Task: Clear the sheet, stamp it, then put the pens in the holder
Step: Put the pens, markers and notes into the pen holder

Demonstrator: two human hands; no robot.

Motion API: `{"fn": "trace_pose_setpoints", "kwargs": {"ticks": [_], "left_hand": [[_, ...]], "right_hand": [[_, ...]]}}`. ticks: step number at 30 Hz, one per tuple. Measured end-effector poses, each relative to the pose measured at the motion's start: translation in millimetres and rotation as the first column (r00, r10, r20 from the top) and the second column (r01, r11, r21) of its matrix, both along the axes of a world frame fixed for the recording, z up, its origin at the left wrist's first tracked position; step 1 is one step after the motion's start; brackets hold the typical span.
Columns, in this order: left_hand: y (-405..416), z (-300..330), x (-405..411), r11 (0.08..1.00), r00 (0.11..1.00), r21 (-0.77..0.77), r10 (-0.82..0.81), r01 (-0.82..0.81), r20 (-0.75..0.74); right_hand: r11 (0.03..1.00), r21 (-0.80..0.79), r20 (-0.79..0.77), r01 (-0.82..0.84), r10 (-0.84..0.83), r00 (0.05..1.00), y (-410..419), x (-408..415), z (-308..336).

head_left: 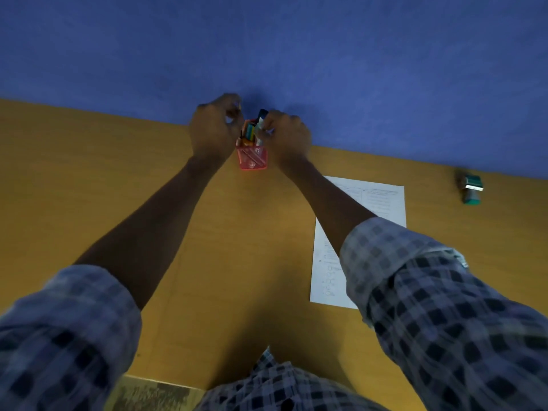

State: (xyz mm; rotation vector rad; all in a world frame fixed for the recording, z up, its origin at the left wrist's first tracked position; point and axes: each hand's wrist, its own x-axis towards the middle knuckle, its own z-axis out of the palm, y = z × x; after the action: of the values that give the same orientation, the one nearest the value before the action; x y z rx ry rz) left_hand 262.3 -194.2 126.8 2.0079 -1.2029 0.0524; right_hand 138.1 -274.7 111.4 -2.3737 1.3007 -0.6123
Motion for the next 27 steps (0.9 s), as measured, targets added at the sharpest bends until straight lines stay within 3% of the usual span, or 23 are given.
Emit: {"fn": "trace_pose_setpoints", "kwargs": {"ticks": [5, 13, 19, 24, 27], "left_hand": [[-14.4, -13.4, 7.5, 0.977, 0.988, 0.212, -0.031, -0.002, 0.150], [-21.7, -11.1, 14.3, 0.982, 0.980, 0.187, -0.058, 0.023, 0.189], [-21.6, -11.8, 14.6, 0.950, 0.972, 0.312, -0.086, 0.014, 0.218], [-20.6, -17.5, 12.3, 0.893, 0.966, 0.448, -0.145, 0.035, 0.213], [-17.3, -19.3, 9.7, 0.921, 0.966, 0.382, -0.165, 0.079, 0.198]], "right_hand": [[0.988, -0.102, -0.139, -0.118, 0.103, 0.985, -1.9, 9.6, -9.5], [0.976, -0.143, -0.184, -0.165, 0.137, 0.973, -2.5, 8.2, -11.4], [0.972, -0.124, -0.276, -0.200, 0.160, 0.948, 1.6, 7.4, -12.2], [0.963, -0.069, -0.220, -0.261, 0.241, 0.945, 10.5, 2.8, -13.7], [0.984, -0.106, -0.026, -0.141, 0.139, 0.990, 13.8, -6.3, -17.9]]}}
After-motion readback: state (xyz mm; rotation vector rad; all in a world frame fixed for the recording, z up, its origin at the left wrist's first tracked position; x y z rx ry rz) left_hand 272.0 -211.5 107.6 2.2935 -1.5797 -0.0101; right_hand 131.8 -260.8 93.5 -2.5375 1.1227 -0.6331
